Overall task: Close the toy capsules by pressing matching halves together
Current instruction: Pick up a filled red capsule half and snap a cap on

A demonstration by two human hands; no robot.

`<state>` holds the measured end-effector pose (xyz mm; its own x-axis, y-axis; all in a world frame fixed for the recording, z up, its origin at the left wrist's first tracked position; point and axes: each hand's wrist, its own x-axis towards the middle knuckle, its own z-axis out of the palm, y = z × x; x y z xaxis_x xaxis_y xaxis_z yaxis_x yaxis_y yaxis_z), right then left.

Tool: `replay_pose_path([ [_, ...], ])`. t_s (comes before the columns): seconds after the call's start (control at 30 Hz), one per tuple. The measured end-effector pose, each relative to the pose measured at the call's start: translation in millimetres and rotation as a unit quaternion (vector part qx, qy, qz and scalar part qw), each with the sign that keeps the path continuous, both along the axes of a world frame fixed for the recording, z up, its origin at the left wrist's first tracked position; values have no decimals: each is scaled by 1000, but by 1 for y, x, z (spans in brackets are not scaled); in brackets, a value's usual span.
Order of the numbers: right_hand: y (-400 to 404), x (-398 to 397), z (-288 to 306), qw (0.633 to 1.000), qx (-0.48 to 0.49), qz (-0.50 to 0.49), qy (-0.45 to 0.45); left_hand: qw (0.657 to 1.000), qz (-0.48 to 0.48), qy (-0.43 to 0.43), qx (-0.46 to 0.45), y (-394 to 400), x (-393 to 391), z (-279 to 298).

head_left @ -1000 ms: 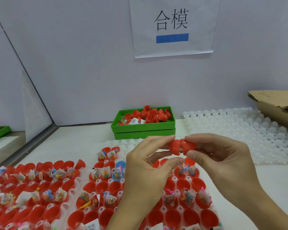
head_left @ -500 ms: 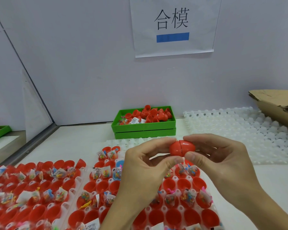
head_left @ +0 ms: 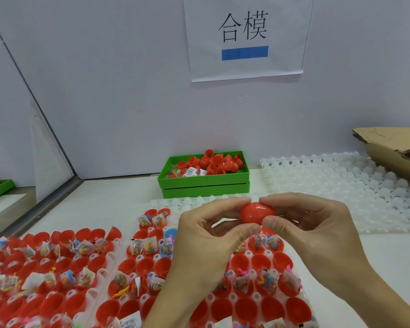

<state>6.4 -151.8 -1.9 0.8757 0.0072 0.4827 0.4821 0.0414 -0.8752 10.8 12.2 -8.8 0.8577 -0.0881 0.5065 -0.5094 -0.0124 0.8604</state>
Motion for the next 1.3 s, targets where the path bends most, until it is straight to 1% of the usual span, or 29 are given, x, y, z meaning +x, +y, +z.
replay_pose_path([
  [0.13,2,2,-3,1000,10,-21,9,1000,-3,16,9,1,0,0],
  [0.27,5,4,-6,999,17,-33,14,998,35,13,44,0,1,-2],
  [0.4,5,7,-10,999,15,-35,24,997,60,2,52,-1,1,-2],
  [0.5,5,8,-12,999,-2,-42,35,997,64,6,47,-2,1,-3],
  [0.73,6,7,-13,998,-1,-48,44,997,68,12,45,-2,1,-4],
  [0.97,7,7,-16,998,13,-43,46,996,70,1,58,-2,1,-4],
  [1.3,8,8,-21,997,9,-54,50,995,77,-16,66,-3,2,-8],
])
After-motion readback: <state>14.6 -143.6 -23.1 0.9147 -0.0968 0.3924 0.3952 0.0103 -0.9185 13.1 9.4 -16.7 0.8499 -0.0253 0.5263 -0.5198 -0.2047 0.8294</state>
